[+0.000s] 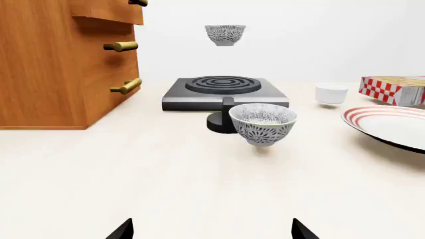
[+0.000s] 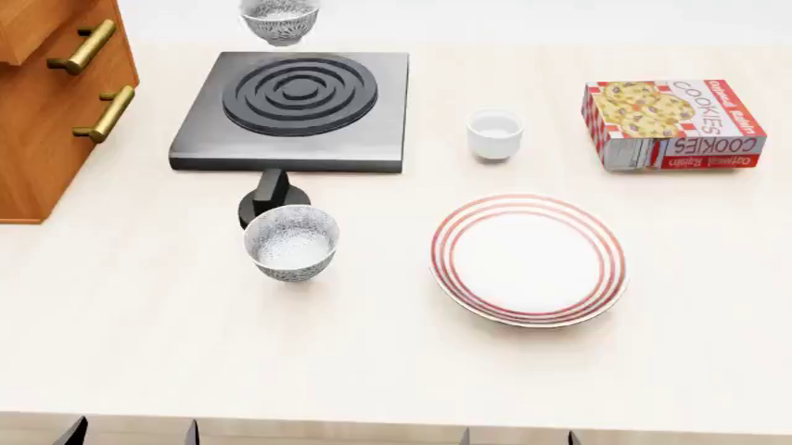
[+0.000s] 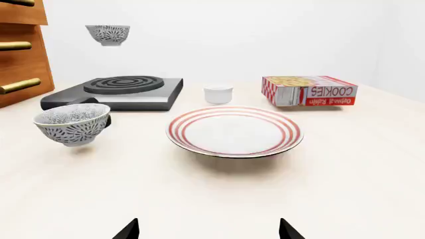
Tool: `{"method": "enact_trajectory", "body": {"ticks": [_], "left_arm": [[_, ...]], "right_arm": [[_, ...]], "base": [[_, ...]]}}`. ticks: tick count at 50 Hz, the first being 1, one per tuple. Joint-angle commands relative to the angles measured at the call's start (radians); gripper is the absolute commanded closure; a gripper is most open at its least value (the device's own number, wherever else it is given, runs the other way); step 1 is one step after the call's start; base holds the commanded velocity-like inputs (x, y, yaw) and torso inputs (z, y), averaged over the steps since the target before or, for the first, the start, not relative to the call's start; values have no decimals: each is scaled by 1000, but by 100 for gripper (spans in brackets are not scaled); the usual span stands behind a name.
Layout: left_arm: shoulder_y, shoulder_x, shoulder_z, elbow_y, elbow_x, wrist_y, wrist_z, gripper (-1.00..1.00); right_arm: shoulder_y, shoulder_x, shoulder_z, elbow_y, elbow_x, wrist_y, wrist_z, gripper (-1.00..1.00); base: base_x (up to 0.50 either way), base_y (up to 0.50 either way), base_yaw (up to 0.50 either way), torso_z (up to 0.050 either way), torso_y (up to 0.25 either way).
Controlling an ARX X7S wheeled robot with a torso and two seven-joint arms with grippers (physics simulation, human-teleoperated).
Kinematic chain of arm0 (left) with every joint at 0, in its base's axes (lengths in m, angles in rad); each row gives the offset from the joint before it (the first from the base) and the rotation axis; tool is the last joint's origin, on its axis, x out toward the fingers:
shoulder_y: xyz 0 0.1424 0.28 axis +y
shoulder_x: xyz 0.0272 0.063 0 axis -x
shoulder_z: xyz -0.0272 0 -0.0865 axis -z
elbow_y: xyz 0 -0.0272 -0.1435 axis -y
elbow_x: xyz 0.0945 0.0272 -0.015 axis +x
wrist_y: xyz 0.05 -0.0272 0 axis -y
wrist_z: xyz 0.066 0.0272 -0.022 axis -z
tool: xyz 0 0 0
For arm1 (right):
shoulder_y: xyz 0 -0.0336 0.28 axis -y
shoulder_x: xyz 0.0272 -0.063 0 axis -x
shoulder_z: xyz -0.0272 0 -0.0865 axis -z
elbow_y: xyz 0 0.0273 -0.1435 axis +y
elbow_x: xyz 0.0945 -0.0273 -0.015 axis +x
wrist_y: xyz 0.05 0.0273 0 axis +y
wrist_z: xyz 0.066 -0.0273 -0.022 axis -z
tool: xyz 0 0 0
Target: Pick the akita bowl on the stove and place it on the plate.
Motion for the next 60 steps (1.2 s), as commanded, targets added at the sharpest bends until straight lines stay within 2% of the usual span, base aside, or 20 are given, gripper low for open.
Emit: {"method": "enact_trajectory", "body": {"ticks": [1,18,19,20,35,40,43,44,45,49,50,52,54,55,57,60], "left_arm": [[-1,-15,19,2,-15,-2,-19,-100],[-1,-59,82,11,-40,0,-71,-100],[11,-53,66,12,-54,20,-57,-100],[5,-11,20,-7,-7,18,1,-100],[-7,-53,79,-39,-29,13,-48,-100],[-4,-61,87,-32,-37,9,-58,-100],[-5,-66,92,-29,-42,6,-62,-100],[-8,-66,94,-42,-42,16,-63,-100],[-7,-68,96,-35,-44,10,-65,-100],[-7,-73,101,-36,-48,13,-73,-100],[-9,-74,103,-38,-49,12,-74,-100],[-8,-76,104,-33,-53,10,-77,-100],[-7,-79,107,-28,-55,6,-81,-100],[-7,-79,108,-35,-55,13,-82,-100],[-5,-82,110,-25,-57,5,-86,-100],[-7,-84,115,-33,-59,10,-90,-100]], "right_arm": [[1,16,-19,-4,18,6,17,-100],[0,59,-65,-20,63,18,63,-100],[-4,55,-63,-3,62,-4,62,-100],[-2,9,-10,3,16,-7,11,-100],[7,57,-69,13,55,-7,48,-100],[-8,74,-92,-77,52,42,48,-100],[12,65,-86,-249,86,169,62,-100],[39,72,-104,-346,73,288,72,-100],[61,77,-121,-393,74,330,64,-100],[261,64,-178,-577,83,697,77,-100],[304,57,-183,-600,98,721,67,-100],[525,13,-173,-678,135,974,92,-100],[678,4,-138,-684,189,1071,146,-100],[809,3,-100,-671,225,1182,190,-100],[941,44,-94,-643,245,1284,175,-100],[1021,89,-63,-602,279,1356,125,-100]], "base": [[0,0,0,0,0],[0,0,0,0,0],[0,0,0,0,0],[0,0,0,0,0],[0,0,0,0,0],[0,0,0,0,0],[0,0,0,0,0],[0,0,0,0,0],[0,0,0,0,0],[0,0,0,0,0],[0,0,0,0,0],[0,0,0,0,0],[0,0,0,0,0],[0,0,0,0,0],[0,0,0,0,0],[0,0,0,0,0]]}}
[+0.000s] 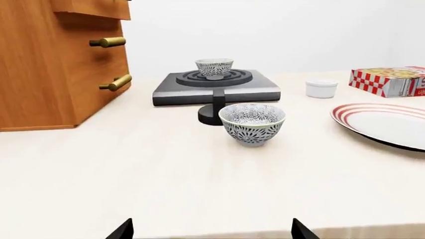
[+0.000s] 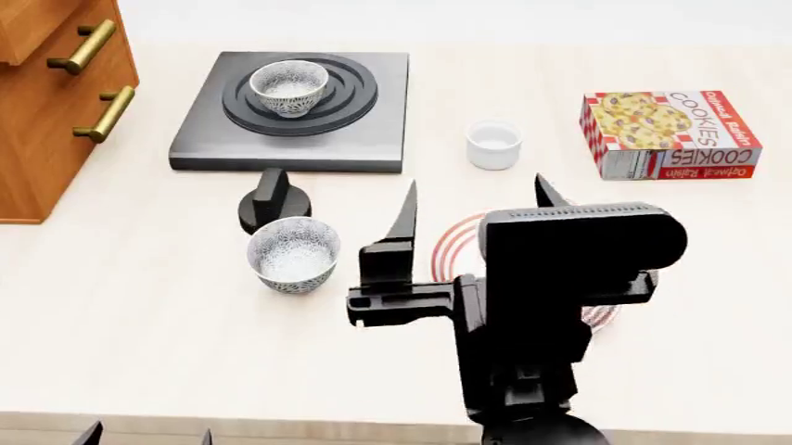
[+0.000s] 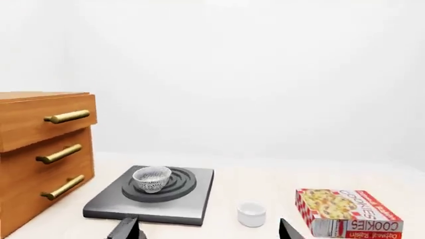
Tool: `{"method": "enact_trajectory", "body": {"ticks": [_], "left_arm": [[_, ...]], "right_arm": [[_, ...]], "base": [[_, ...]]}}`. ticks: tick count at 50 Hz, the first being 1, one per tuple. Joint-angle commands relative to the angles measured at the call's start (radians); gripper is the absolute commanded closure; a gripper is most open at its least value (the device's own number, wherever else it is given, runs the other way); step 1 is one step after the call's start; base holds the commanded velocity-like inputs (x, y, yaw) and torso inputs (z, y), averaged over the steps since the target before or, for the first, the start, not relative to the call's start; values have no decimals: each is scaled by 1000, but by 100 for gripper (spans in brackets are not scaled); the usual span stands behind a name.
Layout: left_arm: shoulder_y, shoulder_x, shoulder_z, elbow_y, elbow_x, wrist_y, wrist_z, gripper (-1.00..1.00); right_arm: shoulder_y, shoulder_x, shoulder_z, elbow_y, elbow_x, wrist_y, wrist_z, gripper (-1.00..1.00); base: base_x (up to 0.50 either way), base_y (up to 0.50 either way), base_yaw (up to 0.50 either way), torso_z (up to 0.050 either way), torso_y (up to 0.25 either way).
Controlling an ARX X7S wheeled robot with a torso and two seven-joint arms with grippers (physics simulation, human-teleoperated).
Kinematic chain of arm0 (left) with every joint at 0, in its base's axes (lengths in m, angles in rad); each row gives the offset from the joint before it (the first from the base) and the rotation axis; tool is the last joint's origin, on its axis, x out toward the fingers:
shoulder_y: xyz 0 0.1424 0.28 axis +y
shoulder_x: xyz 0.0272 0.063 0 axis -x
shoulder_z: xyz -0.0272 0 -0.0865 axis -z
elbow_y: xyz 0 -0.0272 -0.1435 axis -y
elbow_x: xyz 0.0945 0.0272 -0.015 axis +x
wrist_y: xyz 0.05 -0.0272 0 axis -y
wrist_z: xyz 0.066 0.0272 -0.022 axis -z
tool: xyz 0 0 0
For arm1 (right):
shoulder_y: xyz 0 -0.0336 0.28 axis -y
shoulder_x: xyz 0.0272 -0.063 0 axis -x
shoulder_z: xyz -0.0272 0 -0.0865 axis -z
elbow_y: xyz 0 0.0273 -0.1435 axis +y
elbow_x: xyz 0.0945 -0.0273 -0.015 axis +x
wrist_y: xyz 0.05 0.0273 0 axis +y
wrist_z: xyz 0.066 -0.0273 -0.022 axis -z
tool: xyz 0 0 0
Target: Pick the akita bowl on the stove and place it on the plate.
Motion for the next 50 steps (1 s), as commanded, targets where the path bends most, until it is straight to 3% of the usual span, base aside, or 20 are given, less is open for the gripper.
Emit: {"method": "enact_trajectory", "body": {"ticks": [1,4,8,11,13,15,33,50], "left_arm": [[-2,8,-12,-11,-1,5,4,-100],[-2,5,-8,-9,-2,1,-1,-100],[-5,0,3,-17,-2,2,-5,-100],[-4,-4,6,-9,-6,-7,-10,-100],[-5,-6,7,-16,-8,2,-12,-100],[-5,-8,9,-8,-11,-3,-16,-100],[-12,-23,23,-10,-33,-6,-36,-100],[-18,-41,34,41,-14,1,-79,-100]], "right_arm": [[496,53,84,-101,117,568,-26,-100],[383,111,139,-216,155,605,-71,-100],[166,118,272,-323,152,523,-77,-100],[86,136,271,-311,135,441,-83,-100],[76,149,256,-303,124,448,-72,-100],[76,93,331,-287,145,447,-76,-100],[76,139,240,-294,121,463,-33,-100],[75,140,250,-303,136,453,-31,-100]], "base": [[0,0,0,0,0],[0,0,0,0,0],[0,0,0,0,0],[0,0,0,0,0],[0,0,0,0,0],[0,0,0,0,0],[0,0,0,0,0],[0,0,0,0,0]]}}
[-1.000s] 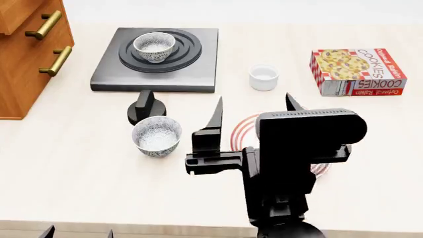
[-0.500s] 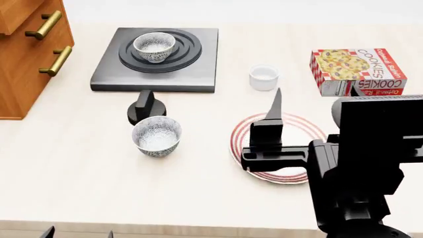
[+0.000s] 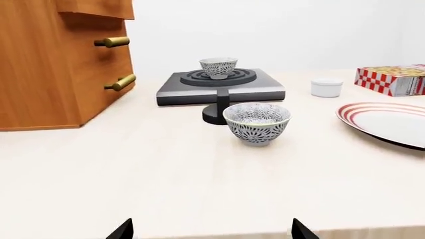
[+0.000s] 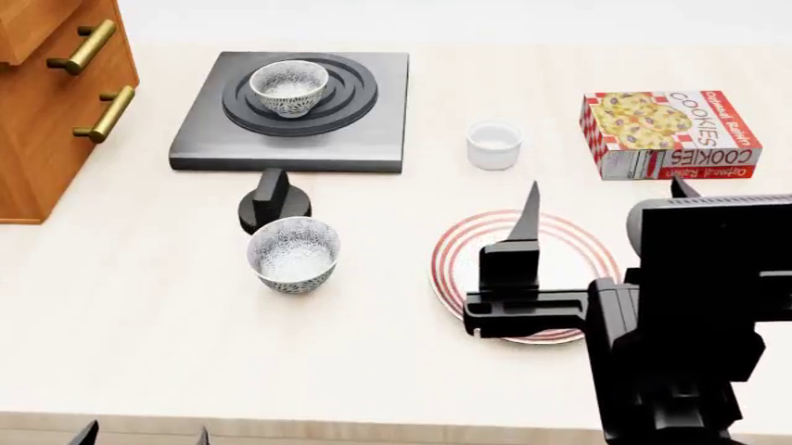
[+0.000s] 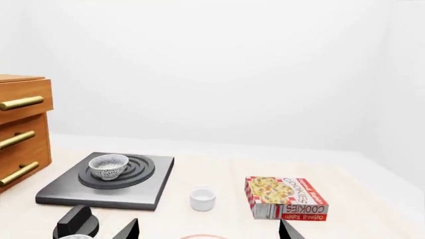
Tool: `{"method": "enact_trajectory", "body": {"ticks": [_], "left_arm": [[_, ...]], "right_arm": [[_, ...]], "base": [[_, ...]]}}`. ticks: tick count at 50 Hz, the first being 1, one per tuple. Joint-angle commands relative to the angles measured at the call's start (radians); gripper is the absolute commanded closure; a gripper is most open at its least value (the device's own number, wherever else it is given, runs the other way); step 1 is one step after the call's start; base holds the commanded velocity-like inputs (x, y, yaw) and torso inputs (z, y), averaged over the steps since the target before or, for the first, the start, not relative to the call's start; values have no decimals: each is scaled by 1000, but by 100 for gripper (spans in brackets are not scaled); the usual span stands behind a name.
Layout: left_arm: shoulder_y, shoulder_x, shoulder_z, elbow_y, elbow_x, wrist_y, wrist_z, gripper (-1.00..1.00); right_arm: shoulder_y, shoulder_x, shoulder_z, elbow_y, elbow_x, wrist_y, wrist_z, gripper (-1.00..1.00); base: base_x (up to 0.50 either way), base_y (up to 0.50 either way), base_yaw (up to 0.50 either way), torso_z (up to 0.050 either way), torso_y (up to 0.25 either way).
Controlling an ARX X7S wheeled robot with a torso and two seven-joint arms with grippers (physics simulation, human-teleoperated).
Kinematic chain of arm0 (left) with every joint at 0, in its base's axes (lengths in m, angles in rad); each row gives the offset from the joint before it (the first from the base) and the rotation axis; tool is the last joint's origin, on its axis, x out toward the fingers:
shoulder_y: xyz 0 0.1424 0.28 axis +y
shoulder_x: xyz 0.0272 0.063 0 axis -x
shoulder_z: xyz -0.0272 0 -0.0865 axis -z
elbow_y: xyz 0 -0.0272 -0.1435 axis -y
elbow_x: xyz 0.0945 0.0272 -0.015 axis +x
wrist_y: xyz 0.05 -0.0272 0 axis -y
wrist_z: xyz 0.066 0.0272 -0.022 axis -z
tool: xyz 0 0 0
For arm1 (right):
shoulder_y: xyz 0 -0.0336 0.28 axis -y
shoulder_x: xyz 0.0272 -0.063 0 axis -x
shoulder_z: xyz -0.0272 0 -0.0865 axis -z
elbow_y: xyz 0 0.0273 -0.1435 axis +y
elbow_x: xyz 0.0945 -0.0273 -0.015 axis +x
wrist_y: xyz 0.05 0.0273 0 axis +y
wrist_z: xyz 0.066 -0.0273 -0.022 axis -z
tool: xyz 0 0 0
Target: Pick the akita bowl on the stove and place it on the plate.
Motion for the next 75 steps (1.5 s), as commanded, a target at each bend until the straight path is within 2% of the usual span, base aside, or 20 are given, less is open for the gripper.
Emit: {"method": "enact_trajectory", "body": {"ticks": [1,6,7,10,11,12,14,20,24,27,29,30,31,34,55,75], "left_arm": [[-4,0,-21,74,33,-13,-12,-100],[-23,-25,-4,210,37,-127,-2,-100],[-48,-30,4,288,37,-215,0,-100],[-109,-28,-4,387,2,-356,6,-100],[-165,-21,-18,446,-27,-457,3,-100],[-187,-21,-16,457,-28,-489,0,-100],[-324,-17,-10,491,-43,-659,-2,-100],[-507,4,-5,445,-50,-791,-10,-100],[-642,21,18,333,-35,-833,-18,-100],[-756,98,-84,185,-73,-914,-82,-100],[-781,104,-86,124,-79,-914,-87,-100],[-790,87,-37,87,-45,-864,-86,-100],[-795,88,-36,84,-49,-866,-86,-100],[-817,104,-84,105,-100,-929,-90,-100],[-843,82,-84,128,-168,-1010,-116,-100],[-854,63,-58,102,-194,-989,-135,-100]], "right_arm": [[-3,-15,23,-1,-14,-5,-15,-100],[-5,-15,24,-1,-11,-5,-12,-100],[-2,-15,25,-1,-10,-1,-11,-100],[0,-16,26,-3,-7,3,-9,-100],[-2,-16,27,-2,-7,3,-8,-100],[-5,-14,27,2,-7,-4,-9,-100],[2,-15,28,-2,-4,9,-6,-100],[-2,-14,27,3,-1,0,-5,-100],[-6,-13,27,9,-1,-10,-5,-100],[1,-14,27,4,4,2,-2,-100],[2,-14,27,3,6,4,-1,-100],[1,-14,27,1,7,2,-1,-100],[-3,-12,26,6,6,-6,-2,-100],[-7,-12,28,8,8,-14,-4,-100],[-9,-15,45,-12,28,-10,6,-100],[-5,-14,50,-10,43,-11,15,-100]], "base": [[0,0,0,0,0],[0,0,0,0,0],[0,0,0,0,0],[0,0,0,0,0],[0,0,0,0,0],[0,0,0,0,0],[0,0,0,0,0],[0,0,0,0,0],[0,0,0,0,0],[0,0,0,0,0],[0,0,0,0,0],[0,0,0,0,0],[0,0,0,0,0],[0,0,0,0,0],[0,0,0,0,0],[0,-49,0,0,0]]}}
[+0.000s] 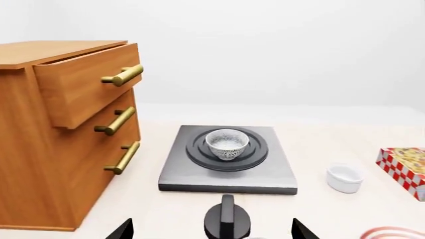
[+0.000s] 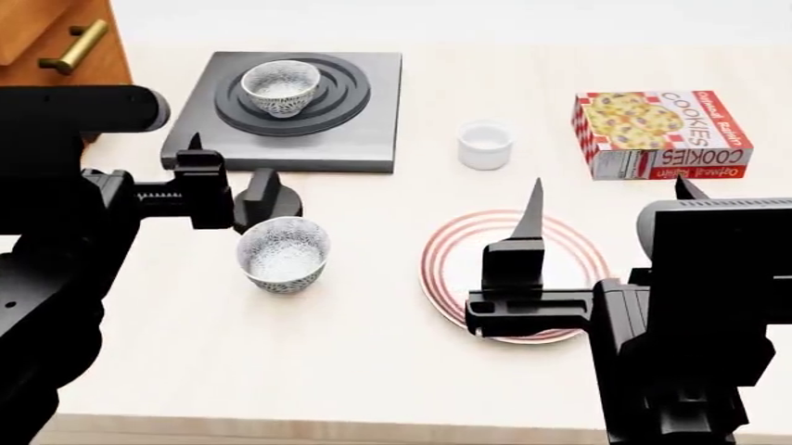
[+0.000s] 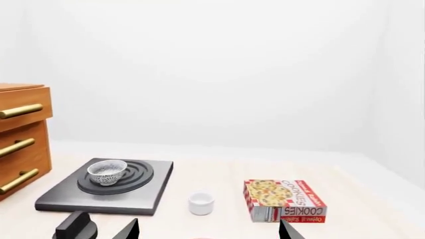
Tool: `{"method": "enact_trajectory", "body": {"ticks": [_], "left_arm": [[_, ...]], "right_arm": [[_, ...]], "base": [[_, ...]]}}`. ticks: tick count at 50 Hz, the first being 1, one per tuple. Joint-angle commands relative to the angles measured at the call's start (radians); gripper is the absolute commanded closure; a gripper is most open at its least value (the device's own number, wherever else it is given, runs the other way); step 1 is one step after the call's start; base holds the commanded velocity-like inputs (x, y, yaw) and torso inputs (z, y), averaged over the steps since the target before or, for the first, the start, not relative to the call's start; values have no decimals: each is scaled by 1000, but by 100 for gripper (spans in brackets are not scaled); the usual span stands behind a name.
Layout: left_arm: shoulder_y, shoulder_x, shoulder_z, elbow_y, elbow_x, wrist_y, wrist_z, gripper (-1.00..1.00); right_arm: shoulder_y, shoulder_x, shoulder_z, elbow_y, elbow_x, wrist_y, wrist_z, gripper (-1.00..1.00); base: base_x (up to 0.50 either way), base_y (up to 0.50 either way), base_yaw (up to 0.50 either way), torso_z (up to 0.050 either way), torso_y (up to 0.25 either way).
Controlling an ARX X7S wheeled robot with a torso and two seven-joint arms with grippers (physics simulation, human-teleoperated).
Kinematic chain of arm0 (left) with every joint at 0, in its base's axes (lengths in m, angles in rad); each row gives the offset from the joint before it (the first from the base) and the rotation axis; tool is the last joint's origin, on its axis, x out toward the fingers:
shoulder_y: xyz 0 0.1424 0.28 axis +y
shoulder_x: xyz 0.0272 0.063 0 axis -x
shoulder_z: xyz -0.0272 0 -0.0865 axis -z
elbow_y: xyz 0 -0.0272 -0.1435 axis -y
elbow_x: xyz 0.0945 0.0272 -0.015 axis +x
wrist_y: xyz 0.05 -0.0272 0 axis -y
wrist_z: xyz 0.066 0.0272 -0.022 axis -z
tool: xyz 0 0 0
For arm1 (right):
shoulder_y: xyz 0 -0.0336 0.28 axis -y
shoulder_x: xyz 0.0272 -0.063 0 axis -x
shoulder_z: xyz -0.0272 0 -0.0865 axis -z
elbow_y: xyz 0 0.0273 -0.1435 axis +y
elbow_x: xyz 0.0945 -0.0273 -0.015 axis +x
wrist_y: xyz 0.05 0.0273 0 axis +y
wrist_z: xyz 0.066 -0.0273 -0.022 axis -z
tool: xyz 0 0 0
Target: Pick the akita bowl on the stove and place it on the plate.
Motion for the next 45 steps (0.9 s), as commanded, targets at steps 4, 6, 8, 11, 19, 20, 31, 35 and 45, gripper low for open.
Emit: {"method": "enact_trajectory", "body": {"ticks": [4,6,8,11,19,20,31,35,45], "left_arm": [[-9,8,-10,-8,-11,0,9,-100],[-9,7,-9,-3,-14,-4,6,-100],[-9,5,-10,-10,-17,0,5,-100],[-10,2,-6,-15,-19,5,6,-100],[-18,-3,-1,-12,-30,0,0,-100],[-21,-4,-1,-13,-33,-2,0,-100],[-27,-6,5,-16,-47,-3,-8,-100],[-26,-6,5,-15,-53,-3,-12,-100],[-27,-13,12,-7,-66,-8,-16,-100]], "right_arm": [[-3,-17,26,5,-12,-13,-15,-100],[-1,-19,29,3,-9,-10,-14,-100],[-1,-18,29,4,-8,-12,-12,-100],[-1,-17,27,4,-7,-10,-11,-100],[1,-15,26,3,-2,-7,-5,-100],[4,-16,27,2,0,-3,-4,-100],[0,-12,30,1,7,-7,0,-100],[4,-13,30,-2,12,2,3,-100],[0,-10,28,6,15,-13,6,-100]], "base": [[-4,-103,0,0,0],[-8,-105,0,0,0],[-8,-105,0,0,0],[-1,-113,0,0,0],[-6,-125,0,0,0],[-12,-137,0,0,0],[-27,-208,0,0,0],[-31,-221,0,0,0],[-34,-221,0,0,0]]}}
